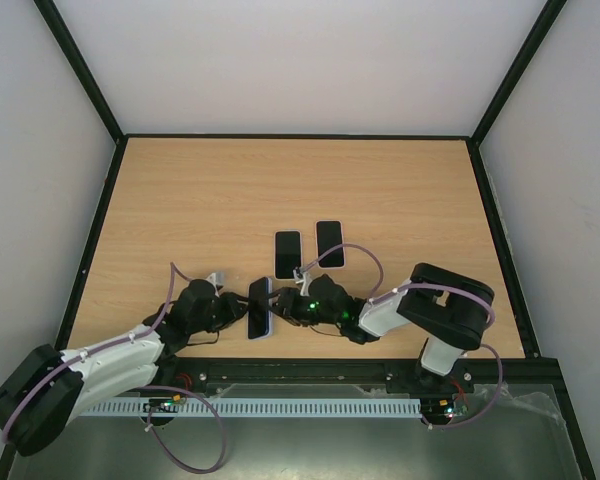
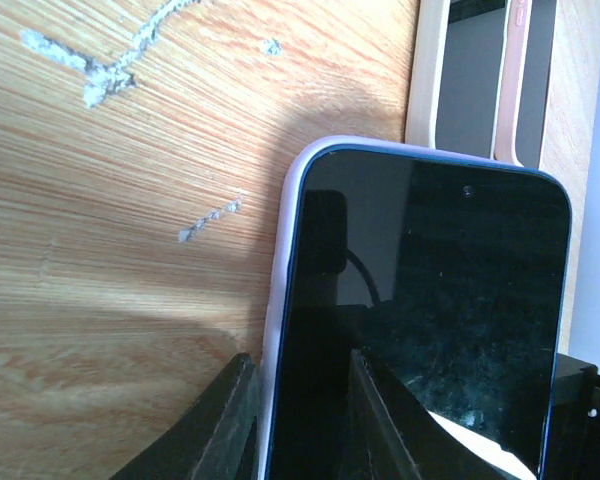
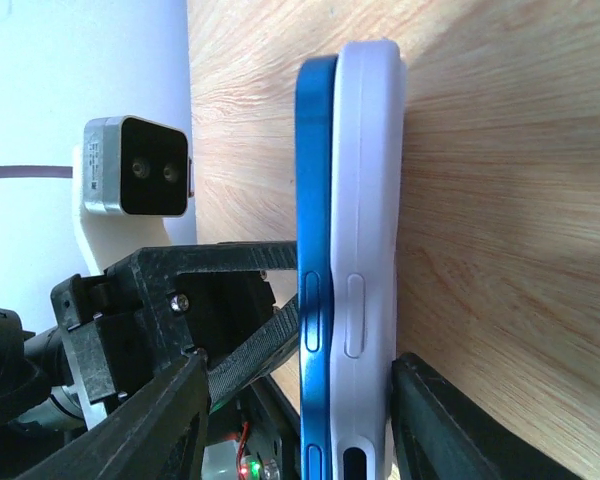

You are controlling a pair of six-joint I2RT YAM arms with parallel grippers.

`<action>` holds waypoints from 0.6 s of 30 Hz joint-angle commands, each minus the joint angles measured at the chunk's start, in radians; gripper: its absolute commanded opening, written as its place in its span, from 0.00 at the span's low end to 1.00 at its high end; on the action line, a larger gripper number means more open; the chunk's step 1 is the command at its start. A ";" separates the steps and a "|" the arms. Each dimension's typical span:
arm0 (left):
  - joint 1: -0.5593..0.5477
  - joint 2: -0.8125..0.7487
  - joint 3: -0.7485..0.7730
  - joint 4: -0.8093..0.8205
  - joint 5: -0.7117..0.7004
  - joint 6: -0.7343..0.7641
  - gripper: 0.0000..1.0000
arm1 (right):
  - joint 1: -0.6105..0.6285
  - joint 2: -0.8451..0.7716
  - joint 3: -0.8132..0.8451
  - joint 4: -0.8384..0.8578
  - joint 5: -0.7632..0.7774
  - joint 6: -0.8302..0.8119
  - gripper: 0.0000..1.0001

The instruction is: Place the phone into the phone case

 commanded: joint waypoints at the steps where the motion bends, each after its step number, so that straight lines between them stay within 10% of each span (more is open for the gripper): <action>1: -0.008 -0.013 -0.015 -0.065 0.025 0.021 0.28 | 0.016 0.043 0.030 0.149 -0.059 0.036 0.49; 18: -0.008 -0.050 -0.018 -0.100 0.002 0.041 0.34 | 0.016 0.066 0.043 0.053 -0.007 -0.007 0.12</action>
